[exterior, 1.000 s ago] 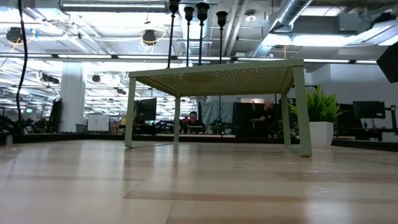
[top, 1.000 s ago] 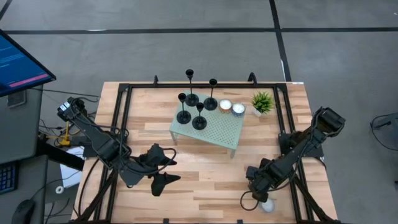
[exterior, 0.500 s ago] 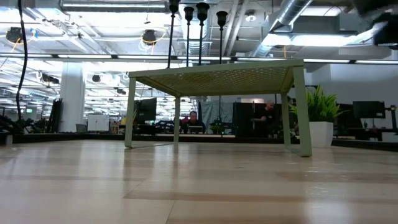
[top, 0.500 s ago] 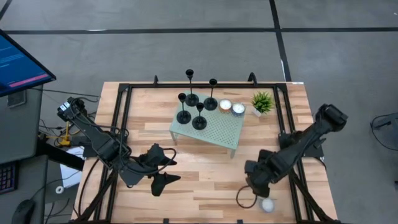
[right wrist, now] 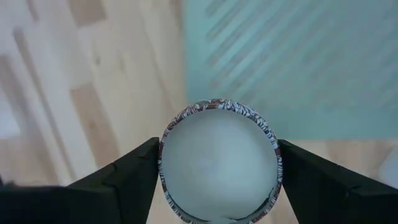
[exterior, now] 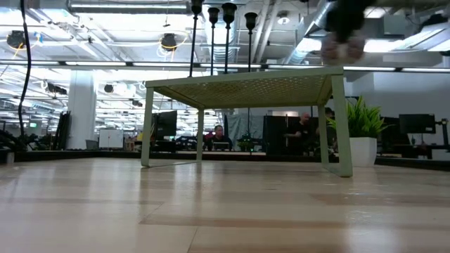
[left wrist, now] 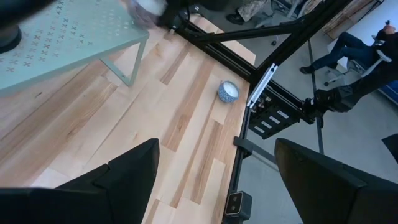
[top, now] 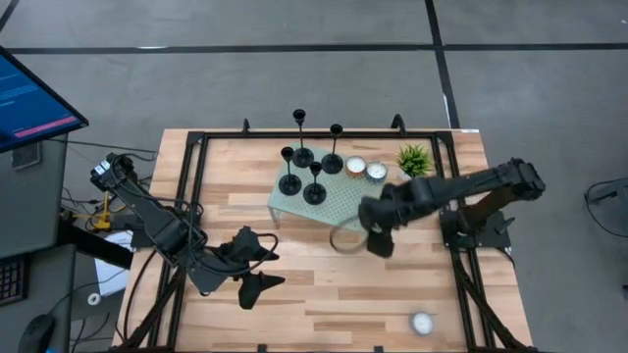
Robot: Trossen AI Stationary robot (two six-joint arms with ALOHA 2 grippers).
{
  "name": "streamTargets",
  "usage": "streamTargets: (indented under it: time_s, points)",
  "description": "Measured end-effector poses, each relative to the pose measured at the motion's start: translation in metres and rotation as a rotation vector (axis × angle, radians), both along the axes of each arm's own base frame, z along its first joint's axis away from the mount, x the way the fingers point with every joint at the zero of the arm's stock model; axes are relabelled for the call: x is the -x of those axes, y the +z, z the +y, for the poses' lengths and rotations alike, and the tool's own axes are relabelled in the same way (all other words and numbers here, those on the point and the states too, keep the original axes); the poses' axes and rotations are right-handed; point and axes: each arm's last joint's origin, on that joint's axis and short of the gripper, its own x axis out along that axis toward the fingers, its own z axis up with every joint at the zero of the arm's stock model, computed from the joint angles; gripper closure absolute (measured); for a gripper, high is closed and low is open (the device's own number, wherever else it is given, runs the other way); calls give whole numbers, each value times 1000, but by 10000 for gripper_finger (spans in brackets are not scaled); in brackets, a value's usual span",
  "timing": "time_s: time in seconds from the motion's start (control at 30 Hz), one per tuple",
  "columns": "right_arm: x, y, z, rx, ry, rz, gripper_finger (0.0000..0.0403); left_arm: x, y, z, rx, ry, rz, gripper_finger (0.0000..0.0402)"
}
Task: Pick & Place candle stick holders
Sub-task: Put the brown and white scented candle on the shelf
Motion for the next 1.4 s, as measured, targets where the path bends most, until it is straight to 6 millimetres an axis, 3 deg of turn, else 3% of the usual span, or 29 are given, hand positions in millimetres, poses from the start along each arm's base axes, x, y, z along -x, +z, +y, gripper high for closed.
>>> streamTargets:
  time_s: [0.2, 0.37, 0.5, 0.73, 1.13, 1.4]
  points:
    - [-14, 17, -39, 11, -42, -94, 121, 0, 0, 0, 0, 0, 0, 82]
    - [-23, 20, -56, 11, -71, -182, 120, 0, 0, 0, 0, 0, 0, 82]
    - [-35, 15, -60, 8, -84, -213, 120, 0, 0, 0, 0, 0, 0, 82]
    - [-58, -14, -58, 12, -28, -133, 120, 0, 0, 0, 1, 0, 0, 82]
    - [-59, -14, -64, 40, -24, -139, 119, 0, 0, 0, 5, 1, -1, 82]
    - [-63, -13, -70, 47, -27, -179, 82, 0, 0, 0, 5, 1, -1, 82]
